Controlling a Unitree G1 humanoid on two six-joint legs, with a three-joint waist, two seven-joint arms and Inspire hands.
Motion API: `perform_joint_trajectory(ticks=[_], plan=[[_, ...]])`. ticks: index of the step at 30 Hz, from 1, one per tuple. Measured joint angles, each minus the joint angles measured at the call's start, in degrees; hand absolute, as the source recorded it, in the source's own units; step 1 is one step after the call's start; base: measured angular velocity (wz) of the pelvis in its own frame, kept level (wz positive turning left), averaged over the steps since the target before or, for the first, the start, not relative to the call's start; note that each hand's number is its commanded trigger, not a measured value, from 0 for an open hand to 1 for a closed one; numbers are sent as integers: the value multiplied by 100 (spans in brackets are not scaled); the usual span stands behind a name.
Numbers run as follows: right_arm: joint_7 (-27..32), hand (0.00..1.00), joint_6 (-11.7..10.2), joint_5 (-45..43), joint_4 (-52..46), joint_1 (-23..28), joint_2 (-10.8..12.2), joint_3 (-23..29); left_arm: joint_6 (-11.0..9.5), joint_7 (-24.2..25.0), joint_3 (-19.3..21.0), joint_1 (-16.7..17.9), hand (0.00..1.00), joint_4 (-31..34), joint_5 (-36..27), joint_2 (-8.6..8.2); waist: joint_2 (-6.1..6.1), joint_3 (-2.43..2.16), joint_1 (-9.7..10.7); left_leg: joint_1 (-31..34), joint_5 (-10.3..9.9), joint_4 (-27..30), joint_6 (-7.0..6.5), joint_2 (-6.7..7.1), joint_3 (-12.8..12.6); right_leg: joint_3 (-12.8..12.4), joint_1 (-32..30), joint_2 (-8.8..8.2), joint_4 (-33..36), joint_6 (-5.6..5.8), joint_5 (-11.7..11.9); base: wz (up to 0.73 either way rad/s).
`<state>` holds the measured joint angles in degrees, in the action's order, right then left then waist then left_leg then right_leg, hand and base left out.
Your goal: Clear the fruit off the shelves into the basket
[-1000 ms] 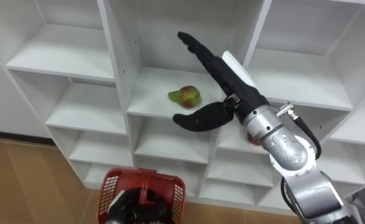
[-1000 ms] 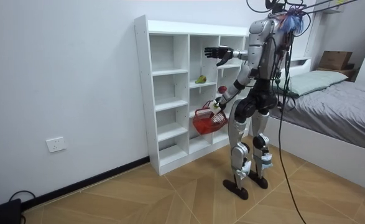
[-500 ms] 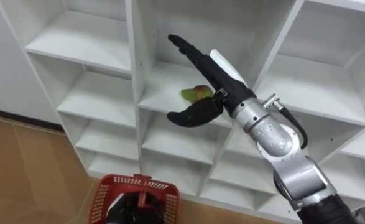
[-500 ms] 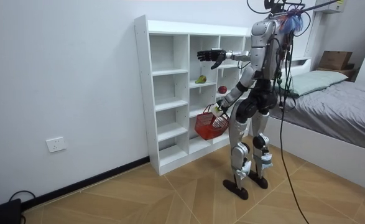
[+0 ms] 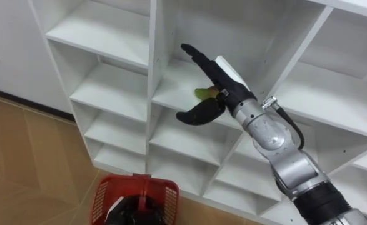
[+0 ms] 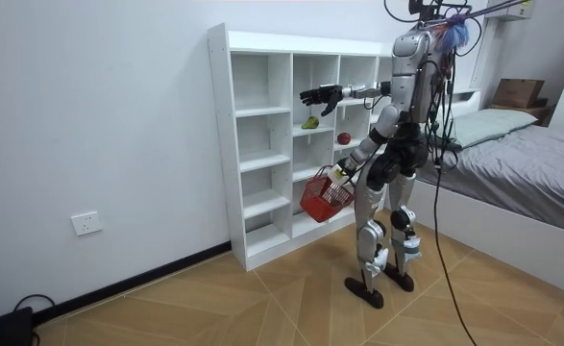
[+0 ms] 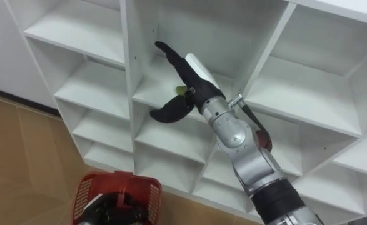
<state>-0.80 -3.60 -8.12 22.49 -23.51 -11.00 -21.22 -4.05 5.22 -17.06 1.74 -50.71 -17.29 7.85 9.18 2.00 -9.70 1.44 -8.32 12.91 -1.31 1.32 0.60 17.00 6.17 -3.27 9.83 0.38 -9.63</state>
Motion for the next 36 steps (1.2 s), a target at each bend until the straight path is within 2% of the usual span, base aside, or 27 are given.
perform_joint_trajectory(ticks=[4, 10, 12, 14, 17, 22, 26, 30, 36], plan=[[280, 0, -4, 36, 124, -163, -24, 76, 101, 11, 29, -14, 100, 11, 25, 36, 82, 19, 28, 114, -11, 100, -1, 14, 110, 64, -30, 6, -6, 0, 0, 11], [408, 0, 0, 318, 742, -441, -160, 253, 220, 49, 258, -55, 100, 26, 217, 93, 148, -1, -27, 291, -43, 282, -13, 29, 204, 211, -67, -4, -2, -1, 1, 12], [402, 0, 3, 370, 880, -472, -165, 294, 247, 48, 394, -55, 100, 58, 242, 97, 177, -19, -22, 307, -41, 286, -15, 31, 209, 236, -83, -16, 7, 0, 0, 4], [382, 0, 37, 412, 906, -472, -168, 456, 251, 48, 557, -56, 100, 132, 292, 97, 242, -59, -21, 354, -34, 290, -21, 31, 209, 279, -133, -30, 22, 0, 0, 0], [392, 0, 75, 423, 909, -472, -236, 593, 253, 48, 584, -59, 100, 137, 361, 93, 318, -94, -25, 329, -35, 289, -25, 30, 208, 288, -112, -46, 25, 1, 1, 0], [437, 0, 103, 632, 1063, -472, -295, 685, 299, 49, 674, -59, 100, 137, 453, 96, 356, -85, -24, 319, -41, 300, -33, 30, 209, 289, -108, -54, 40, 4, 2, 0], [438, 0, 198, 764, 1070, -472, -328, 686, 337, 49, 682, -67, 100, 138, 454, 97, 311, -45, -15, 402, -69, 405, -46, 29, 260, 309, -155, -50, 79, 6, 1, 1], [436, 0, 210, 802, 1085, -472, -380, 687, 373, 57, 685, -67, 100, 139, 464, 99, 308, -42, -23, 426, -96, 466, -59, 32, 259, 312, -147, -47, 79, 7, 0, 0], [352, 0, 194, 988, 1403, -472, -400, 664, 383, 207, 672, -67, 100, 176, 455, 204, 304, -40, -21, 431, -101, 482, -64, 34, 294, 352, -129, -50, 77, 14, 5, 3]])
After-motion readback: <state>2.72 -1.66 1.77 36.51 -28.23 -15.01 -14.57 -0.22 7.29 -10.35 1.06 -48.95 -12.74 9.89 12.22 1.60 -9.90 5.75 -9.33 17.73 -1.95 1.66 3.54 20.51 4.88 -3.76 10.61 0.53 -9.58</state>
